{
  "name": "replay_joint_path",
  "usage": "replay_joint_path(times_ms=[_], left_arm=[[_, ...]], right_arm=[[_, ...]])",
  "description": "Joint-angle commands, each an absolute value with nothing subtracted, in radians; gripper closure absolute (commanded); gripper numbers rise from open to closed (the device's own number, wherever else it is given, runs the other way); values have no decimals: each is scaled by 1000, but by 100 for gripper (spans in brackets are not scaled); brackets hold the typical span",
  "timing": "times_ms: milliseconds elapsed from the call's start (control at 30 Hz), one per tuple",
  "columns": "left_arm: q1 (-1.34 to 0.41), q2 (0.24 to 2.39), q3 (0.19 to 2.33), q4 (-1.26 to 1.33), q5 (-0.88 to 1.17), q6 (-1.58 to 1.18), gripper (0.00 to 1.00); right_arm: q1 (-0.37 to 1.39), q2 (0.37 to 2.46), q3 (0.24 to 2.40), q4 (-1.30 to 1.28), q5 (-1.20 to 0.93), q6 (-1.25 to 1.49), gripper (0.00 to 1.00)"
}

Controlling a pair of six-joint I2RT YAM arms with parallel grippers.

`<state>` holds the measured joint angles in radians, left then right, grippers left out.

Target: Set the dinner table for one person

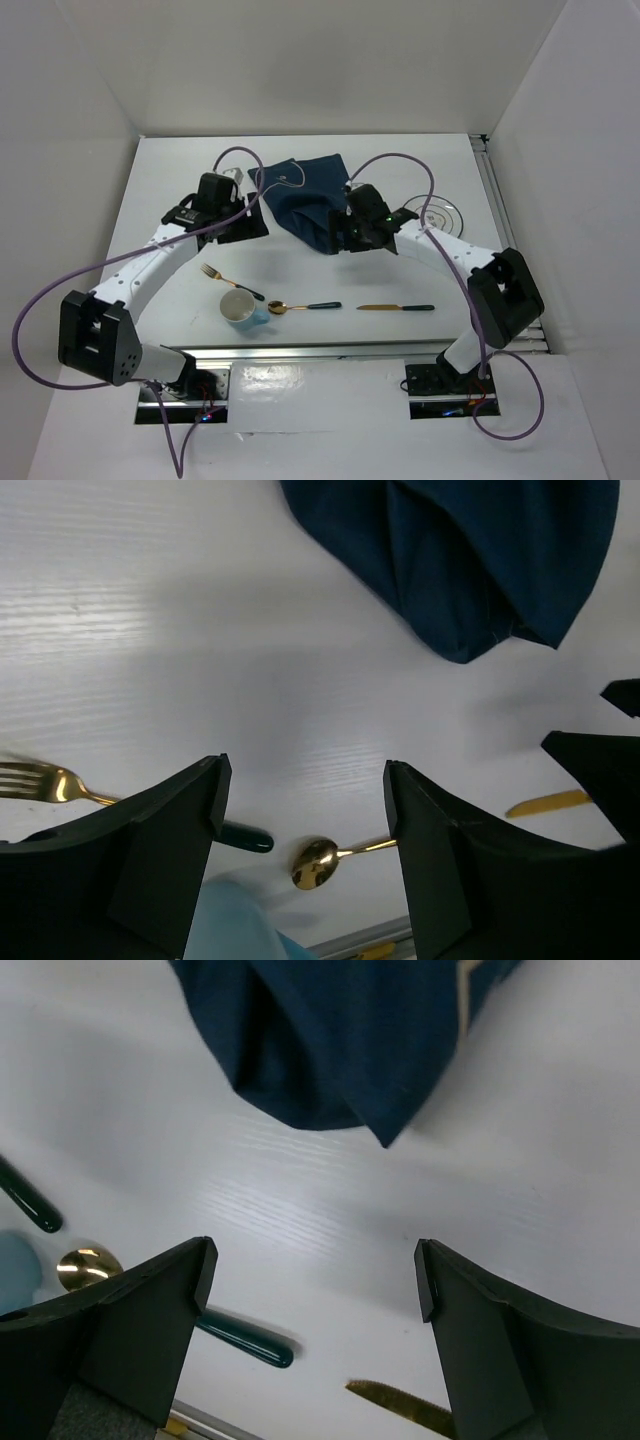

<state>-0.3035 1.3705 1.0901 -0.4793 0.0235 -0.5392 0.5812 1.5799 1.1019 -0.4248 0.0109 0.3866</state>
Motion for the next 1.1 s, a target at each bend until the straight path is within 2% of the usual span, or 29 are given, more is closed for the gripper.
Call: replay_joint_path(times_ms=[0,167,333,367,433,467,567,600,667,700,767,1067], left_arm=[[-324,1376,1069,-411,158,-621,21],[-354,1428,1045,-338,219,-675,27],[-377,1555,1083,-313,251,-744,30],[-388,1572,1098,-313,252,-759,29],[-399,1600,1109,-298,271,-788,24],[-399,1626,1109,-287,272,-788,23],[-408,1669,1121,-265,294,-824,19],[-408,1702,1132,-265,295,-824,18],[-417,1738,1146,-256,295,-833,18],[-417,1773,1170,-256,310,-833,18],[-417,1807,1189,-247,324,-833,18],[-426,1963,1293,-170,400,-885,17]], right_arm=[[607,1581,1100,-304,32,335,7],[607,1660,1137,-269,98,325,7],[607,1778,1213,-259,140,342,21],[607,1790,1213,-244,140,342,21],[598,1812,1227,-233,164,357,27],[598,1821,1238,-210,164,368,36],[589,1830,1238,-187,184,379,51],[589,1830,1238,-187,193,391,64],[589,1816,1220,-187,212,403,77],[589,1807,1220,-187,221,403,89],[580,1777,1209,-187,230,414,100],[534,1721,1235,-225,72,371,100]])
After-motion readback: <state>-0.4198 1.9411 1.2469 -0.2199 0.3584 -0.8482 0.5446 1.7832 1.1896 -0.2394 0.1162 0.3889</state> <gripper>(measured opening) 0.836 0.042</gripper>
